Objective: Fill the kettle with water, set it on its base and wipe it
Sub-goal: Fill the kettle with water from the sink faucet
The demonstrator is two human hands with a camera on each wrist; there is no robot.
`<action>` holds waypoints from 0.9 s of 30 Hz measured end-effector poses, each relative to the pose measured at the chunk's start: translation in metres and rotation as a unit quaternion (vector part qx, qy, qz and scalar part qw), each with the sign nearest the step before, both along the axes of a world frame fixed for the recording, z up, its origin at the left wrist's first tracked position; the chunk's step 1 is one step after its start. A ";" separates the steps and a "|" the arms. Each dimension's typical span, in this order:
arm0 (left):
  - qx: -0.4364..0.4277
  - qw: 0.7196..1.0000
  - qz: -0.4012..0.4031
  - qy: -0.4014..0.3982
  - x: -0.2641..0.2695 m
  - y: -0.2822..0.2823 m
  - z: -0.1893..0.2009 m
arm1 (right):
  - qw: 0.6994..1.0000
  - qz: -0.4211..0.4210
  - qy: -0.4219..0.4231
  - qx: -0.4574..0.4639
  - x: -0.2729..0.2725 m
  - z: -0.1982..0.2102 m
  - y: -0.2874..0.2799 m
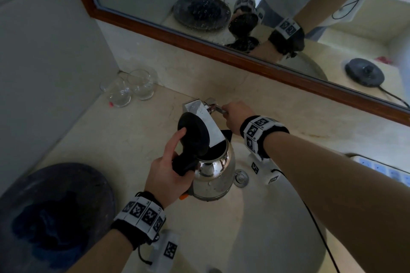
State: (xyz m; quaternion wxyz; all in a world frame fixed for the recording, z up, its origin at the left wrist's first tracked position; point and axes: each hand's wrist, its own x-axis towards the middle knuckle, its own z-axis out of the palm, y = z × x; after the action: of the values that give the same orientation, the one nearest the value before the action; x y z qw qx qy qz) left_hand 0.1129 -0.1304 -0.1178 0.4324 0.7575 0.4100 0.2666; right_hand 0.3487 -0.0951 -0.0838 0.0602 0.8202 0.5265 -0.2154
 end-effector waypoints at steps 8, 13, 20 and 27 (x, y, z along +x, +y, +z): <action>0.002 1.000 0.001 0.003 0.000 0.000 -0.001 | 1.000 0.003 0.000 0.001 -0.001 0.001 -0.001; 0.006 1.000 -0.006 -0.006 0.001 0.000 0.000 | 1.000 0.002 0.001 0.001 -0.001 0.002 -0.001; 0.010 1.000 -0.012 -0.006 0.000 0.001 0.000 | 1.000 0.006 -0.009 -0.001 -0.001 0.001 0.000; 0.003 1.000 -0.003 -0.003 0.001 0.000 0.001 | 1.000 0.002 -0.006 0.004 0.000 -0.001 -0.001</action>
State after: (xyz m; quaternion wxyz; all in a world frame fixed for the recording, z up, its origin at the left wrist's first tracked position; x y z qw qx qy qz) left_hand 0.1141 -0.1309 -0.1170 0.4318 0.7596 0.4054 0.2687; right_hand 0.3488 -0.0960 -0.0849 0.0608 0.8206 0.5289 -0.2080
